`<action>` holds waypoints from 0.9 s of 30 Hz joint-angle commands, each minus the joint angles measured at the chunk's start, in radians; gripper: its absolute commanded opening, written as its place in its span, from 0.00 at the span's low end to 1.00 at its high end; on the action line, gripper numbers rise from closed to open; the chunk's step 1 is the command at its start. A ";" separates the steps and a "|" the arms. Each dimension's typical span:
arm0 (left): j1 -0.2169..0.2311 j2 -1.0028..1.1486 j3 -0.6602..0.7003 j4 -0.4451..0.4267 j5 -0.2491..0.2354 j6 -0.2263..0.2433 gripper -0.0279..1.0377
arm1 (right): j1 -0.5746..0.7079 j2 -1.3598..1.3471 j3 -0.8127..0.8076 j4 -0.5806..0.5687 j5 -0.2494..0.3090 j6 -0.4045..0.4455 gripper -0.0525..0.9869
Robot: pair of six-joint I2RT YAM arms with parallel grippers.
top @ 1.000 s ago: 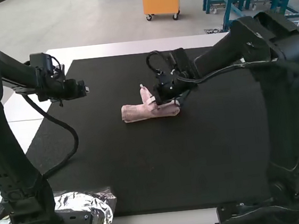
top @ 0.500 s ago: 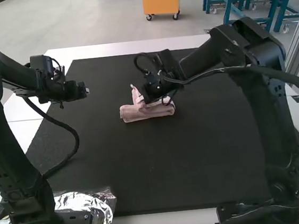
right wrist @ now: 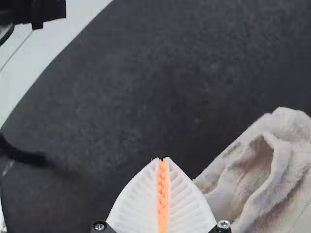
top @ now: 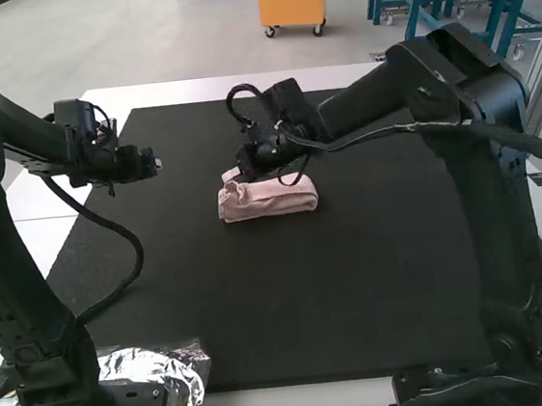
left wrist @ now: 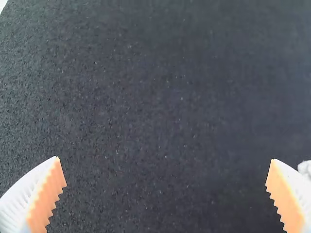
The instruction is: Fold the towel.
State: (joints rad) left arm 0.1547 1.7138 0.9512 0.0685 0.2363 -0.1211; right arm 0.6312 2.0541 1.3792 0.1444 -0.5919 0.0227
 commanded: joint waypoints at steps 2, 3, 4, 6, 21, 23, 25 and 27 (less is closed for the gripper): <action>-0.015 -0.031 -0.002 0.008 0.009 -0.012 0.94 | -0.068 -0.092 -0.071 0.121 -0.016 0.028 0.03; -0.018 -0.031 -0.002 0.008 0.009 -0.012 0.94 | -0.076 -0.089 -0.086 0.130 -0.014 0.026 0.03; -0.020 -0.031 -0.003 0.008 0.008 -0.012 0.94 | -0.082 -0.086 -0.101 0.142 -0.014 0.025 0.03; -0.024 -0.031 -0.008 0.014 0.006 -0.012 0.94 | -0.102 -0.063 -0.129 0.185 -0.013 0.026 0.03; -0.046 -0.031 -0.038 0.054 0.001 -0.046 0.94 | -0.140 0.094 -0.151 0.340 -0.014 0.049 0.03; -0.046 -0.031 -0.038 0.054 0.003 -0.046 0.94 | -0.139 0.113 -0.149 0.368 -0.016 0.056 0.03; -0.046 -0.031 -0.038 0.054 0.003 -0.048 0.94 | -0.140 0.135 -0.146 0.397 -0.014 0.069 0.03; -0.046 -0.031 -0.040 0.054 0.005 -0.048 0.94 | -0.140 0.161 -0.143 0.437 -0.014 0.080 0.03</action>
State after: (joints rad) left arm 0.1116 1.7134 0.9131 0.1143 0.2359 -0.1593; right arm 0.5018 2.1880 1.2087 0.5537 -0.5957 0.0723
